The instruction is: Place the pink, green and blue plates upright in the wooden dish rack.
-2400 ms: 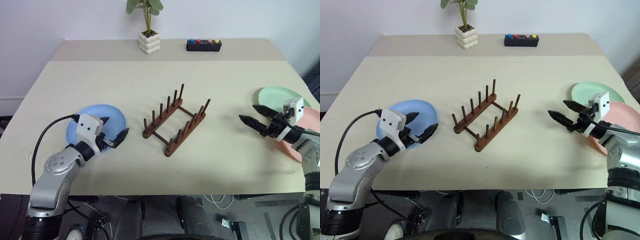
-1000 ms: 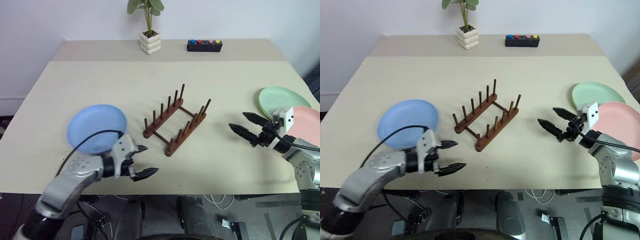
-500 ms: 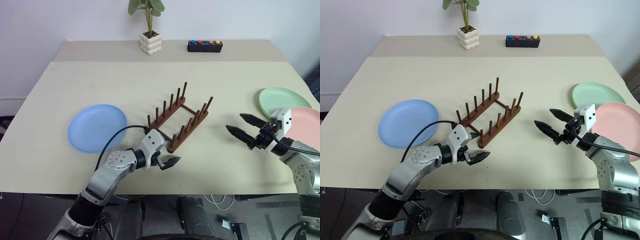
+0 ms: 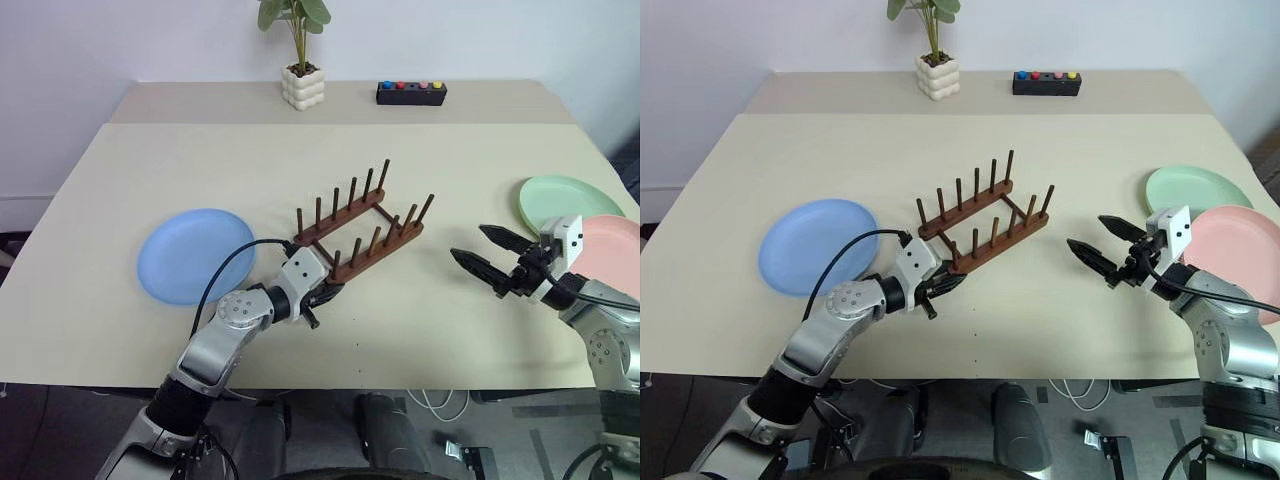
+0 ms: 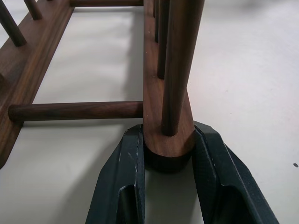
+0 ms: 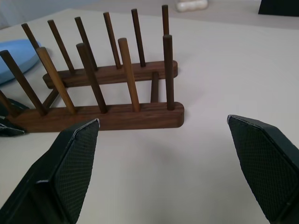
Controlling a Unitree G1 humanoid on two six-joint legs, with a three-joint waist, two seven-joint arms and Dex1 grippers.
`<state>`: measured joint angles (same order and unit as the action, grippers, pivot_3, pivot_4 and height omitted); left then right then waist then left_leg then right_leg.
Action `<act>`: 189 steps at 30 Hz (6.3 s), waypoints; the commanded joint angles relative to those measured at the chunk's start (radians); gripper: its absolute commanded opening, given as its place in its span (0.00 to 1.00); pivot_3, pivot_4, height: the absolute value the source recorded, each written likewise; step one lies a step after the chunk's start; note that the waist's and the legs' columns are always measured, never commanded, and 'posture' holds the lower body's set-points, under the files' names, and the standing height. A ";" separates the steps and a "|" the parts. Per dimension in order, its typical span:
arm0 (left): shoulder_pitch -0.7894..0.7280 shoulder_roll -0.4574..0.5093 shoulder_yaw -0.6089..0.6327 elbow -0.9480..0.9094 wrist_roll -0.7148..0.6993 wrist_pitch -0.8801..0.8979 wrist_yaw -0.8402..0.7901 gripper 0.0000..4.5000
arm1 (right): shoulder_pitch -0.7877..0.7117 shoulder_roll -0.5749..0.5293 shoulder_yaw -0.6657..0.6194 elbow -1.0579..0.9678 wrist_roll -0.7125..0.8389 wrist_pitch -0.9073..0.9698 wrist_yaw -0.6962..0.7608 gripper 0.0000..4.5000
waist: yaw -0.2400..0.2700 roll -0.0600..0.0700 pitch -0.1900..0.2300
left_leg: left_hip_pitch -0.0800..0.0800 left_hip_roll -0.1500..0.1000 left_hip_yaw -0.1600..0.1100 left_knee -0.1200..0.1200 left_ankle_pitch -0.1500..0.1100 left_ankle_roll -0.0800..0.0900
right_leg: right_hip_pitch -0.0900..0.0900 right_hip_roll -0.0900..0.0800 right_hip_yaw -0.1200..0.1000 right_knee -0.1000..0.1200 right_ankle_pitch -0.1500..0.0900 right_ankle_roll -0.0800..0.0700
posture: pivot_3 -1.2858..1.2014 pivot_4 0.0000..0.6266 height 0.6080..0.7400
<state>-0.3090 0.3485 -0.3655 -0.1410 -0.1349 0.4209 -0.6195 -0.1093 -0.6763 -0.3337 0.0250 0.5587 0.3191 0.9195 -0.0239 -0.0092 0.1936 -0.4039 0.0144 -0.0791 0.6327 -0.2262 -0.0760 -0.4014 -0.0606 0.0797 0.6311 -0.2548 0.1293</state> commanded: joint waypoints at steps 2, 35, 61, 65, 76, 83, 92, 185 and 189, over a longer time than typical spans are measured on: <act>-0.150 0.023 -0.029 0.174 0.002 -0.148 -0.205 0.17 | 0.049 -0.005 -0.005 -0.064 -0.027 -0.017 -0.018 1.00 | 0.012 0.000 0.000 | 0.000 0.000 0.000 0.000 0.000 0.000 | 0.000 0.000 0.000 0.000 0.000 0.000 | 0.52 0.24 0.92; -0.375 0.003 0.082 0.559 0.032 -0.367 -0.538 1.00 | 0.256 -0.052 -0.118 -0.200 -0.028 -0.002 -0.086 1.00 | 0.003 0.000 0.001 | -0.003 0.000 -0.001 -0.002 0.000 0.000 | -0.003 0.000 0.000 0.000 0.002 0.005 | 0.52 0.24 0.92; -0.218 -0.076 -0.052 0.298 0.177 -0.201 -0.226 0.01 | 0.148 -0.055 0.148 -0.098 -0.275 -0.034 -0.131 0.01 | 0.011 -0.001 0.000 | -0.002 0.000 -0.001 0.001 0.000 0.000 | -0.001 0.000 -0.001 0.000 0.000 0.001 | 0.52 0.24 0.92; -0.239 -0.136 -0.005 0.377 0.177 -0.235 -0.128 0.01 | 0.087 -0.024 0.174 -0.030 -0.314 -0.078 -0.166 0.01 | 0.006 -0.002 0.000 | 0.001 0.000 -0.001 0.003 0.000 0.000 | 0.002 0.000 -0.001 0.000 0.000 0.001 | 0.52 0.24 0.92; -0.282 -0.167 0.044 0.494 0.180 -0.313 -0.029 0.01 | -0.091 0.042 0.211 0.193 -0.396 -0.221 -0.233 0.01 | 0.006 -0.002 0.000 | 0.004 0.000 -0.001 0.001 0.000 0.000 | 0.005 0.000 0.000 0.000 0.002 0.004 | 0.52 0.24 0.92; -0.287 -0.170 0.049 0.513 0.184 -0.322 -0.017 0.01 | -0.108 0.044 0.214 0.233 -0.403 -0.257 -0.221 0.01 | 0.006 -0.002 0.000 | 0.005 0.000 -0.001 0.000 0.000 0.000 | 0.005 0.000 0.000 0.000 0.002 0.004 | 0.52 0.24 0.92; -0.282 -0.174 0.057 0.539 0.190 -0.335 0.012 0.01 | -0.057 0.027 0.185 0.185 -0.378 -0.268 -0.201 0.01 | 0.006 -0.002 0.000 | 0.005 0.000 -0.001 0.000 0.000 0.000 | 0.006 0.000 0.000 0.000 0.002 0.004 | 0.52 0.24 0.92; -0.065 -0.071 0.043 0.040 -0.057 -0.201 -0.212 0.00 | -0.491 -0.107 -0.207 0.060 0.421 0.388 0.010 0.01 | 0.009 0.001 0.002 | -0.003 -0.001 -0.002 -0.002 0.000 0.001 | -0.001 -0.001 -0.002 -0.001 -0.001 0.002 | 0.52 0.24 0.92; -0.063 -0.067 0.045 0.035 -0.057 -0.197 -0.210 0.00 | -0.474 -0.112 -0.226 0.116 0.452 0.435 0.037 0.01 | 0.006 0.001 0.002 | -0.002 -0.001 -0.002 -0.002 0.000 0.001 | -0.002 -0.001 -0.002 -0.001 -0.001 0.002 | 0.52 0.24 0.92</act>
<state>-0.3730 0.2794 -0.3366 -0.0624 -0.1836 0.2288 -0.8313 -0.5850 -0.7696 -0.5232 0.1353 0.9685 0.7344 0.9326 -0.0182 -0.0084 0.1952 -0.4063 0.0139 -0.0808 0.6311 -0.2266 -0.0753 -0.4031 -0.0614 0.0781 0.6305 -0.2555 0.1310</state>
